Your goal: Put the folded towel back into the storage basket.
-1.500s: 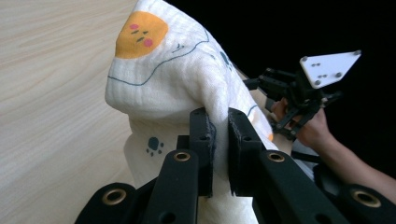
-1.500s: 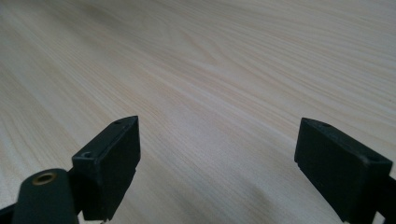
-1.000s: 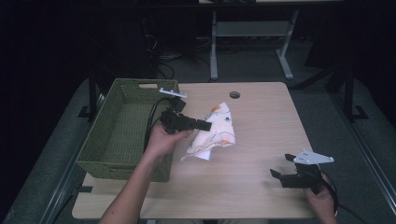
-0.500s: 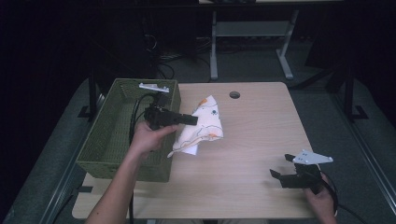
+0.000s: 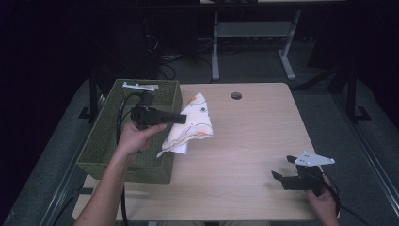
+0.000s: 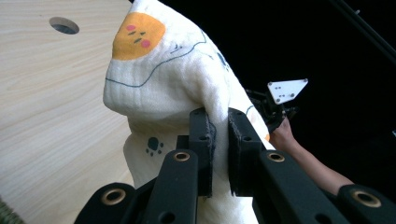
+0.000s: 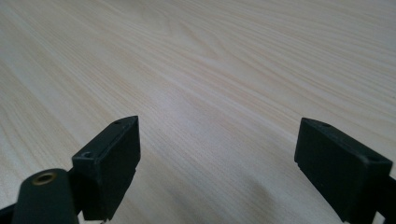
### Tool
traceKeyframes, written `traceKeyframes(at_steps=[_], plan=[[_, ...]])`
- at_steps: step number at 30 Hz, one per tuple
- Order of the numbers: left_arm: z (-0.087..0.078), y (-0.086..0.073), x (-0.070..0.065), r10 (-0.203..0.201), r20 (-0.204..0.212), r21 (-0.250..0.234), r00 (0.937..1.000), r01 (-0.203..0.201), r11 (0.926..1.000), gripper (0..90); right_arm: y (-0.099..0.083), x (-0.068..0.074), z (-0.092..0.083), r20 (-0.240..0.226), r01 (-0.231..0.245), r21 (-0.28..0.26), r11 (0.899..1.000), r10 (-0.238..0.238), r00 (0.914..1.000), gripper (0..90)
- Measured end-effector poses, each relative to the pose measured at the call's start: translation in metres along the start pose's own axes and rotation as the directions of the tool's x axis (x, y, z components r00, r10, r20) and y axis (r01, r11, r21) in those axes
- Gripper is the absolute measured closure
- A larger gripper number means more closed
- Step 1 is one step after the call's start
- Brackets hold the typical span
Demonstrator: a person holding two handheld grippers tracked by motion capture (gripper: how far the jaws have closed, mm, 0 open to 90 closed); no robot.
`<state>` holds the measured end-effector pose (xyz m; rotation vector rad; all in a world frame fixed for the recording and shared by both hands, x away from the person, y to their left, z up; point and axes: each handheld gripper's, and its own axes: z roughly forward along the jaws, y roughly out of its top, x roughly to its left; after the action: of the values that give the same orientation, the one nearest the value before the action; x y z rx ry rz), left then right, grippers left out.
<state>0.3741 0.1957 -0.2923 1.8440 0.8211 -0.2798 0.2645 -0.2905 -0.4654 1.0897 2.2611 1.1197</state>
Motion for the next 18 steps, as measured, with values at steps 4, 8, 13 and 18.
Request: traceKeyframes(at_steps=[4,8,13,18], plan=[[-0.004,-0.001,0.002,-0.003,-0.006,-0.002,1.0,0.003,1.0,82.7,0.0,0.0,0.001,-0.002,0.001,0.001,1.0,-0.001,1.0,13.9],[-0.01,-0.001,0.003,-0.008,-0.009,-0.014,0.9999,0.007,0.9999,82.7,0.0,0.0,0.001,-0.002,-0.001,0.001,1.0,0.001,1.0,14.0],[-0.019,-0.002,0.005,-0.007,-0.027,-0.019,0.9996,0.007,0.9998,82.7,0.0,0.0,0.001,-0.001,-0.005,0.004,1.0,0.005,1.0,13.9],[-0.03,-0.003,0.008,-0.016,-0.033,-0.034,0.9993,0.015,0.9993,82.7,0.0,0.0,0.001,0.0,-0.002,0.007,1.0,0.002,1.0,13.9]])
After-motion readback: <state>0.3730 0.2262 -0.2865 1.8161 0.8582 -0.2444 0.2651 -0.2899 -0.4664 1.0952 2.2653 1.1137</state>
